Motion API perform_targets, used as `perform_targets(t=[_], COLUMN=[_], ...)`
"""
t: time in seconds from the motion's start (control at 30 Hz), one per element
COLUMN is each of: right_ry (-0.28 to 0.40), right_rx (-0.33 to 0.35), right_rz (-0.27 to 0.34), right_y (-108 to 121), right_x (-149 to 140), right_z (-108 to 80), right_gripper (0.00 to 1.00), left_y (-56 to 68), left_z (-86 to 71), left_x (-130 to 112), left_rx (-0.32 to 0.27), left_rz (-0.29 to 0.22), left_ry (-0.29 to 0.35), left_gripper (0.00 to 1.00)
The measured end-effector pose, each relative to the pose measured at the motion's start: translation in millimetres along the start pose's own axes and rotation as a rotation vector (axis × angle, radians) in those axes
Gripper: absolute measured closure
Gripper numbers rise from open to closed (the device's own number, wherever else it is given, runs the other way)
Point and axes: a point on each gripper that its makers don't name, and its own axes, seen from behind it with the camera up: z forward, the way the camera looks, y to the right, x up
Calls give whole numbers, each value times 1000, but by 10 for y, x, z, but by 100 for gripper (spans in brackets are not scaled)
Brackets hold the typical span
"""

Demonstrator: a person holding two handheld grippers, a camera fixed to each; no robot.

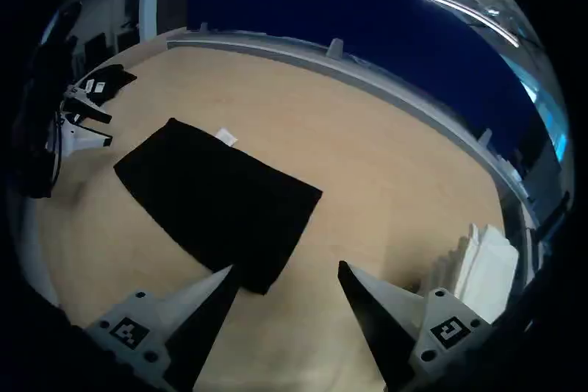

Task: Fold towel

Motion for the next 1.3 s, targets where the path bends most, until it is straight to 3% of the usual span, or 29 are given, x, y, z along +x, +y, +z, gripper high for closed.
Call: perform_targets(t=[0.3, 0.6, 0.87, 0.97, 1.3], right_ry=[-12, -33, -49, -61, -96], right_rx=[83, 152, 188, 202, 223], right_rz=[-37, -113, -126, -126, -127], right_y=[-156, -348, -398, -405, -351], right_x=[-19, -45, -67, -100, -217], right_z=[33, 80, 123, 143, 165], right_gripper=[0, 0, 1, 4, 28], left_y=[-139, -235, -266, -241, -149], left_z=[-318, -644, -834, -913, -1212], left_x=[-287, -609, -746, -784, -929], left_rx=[57, 108, 139, 143, 155], left_rz=[-79, -166, -182, -189, -236], left_ry=[1, 0, -5, -4, 1], left_gripper=[24, 24, 24, 24, 24])
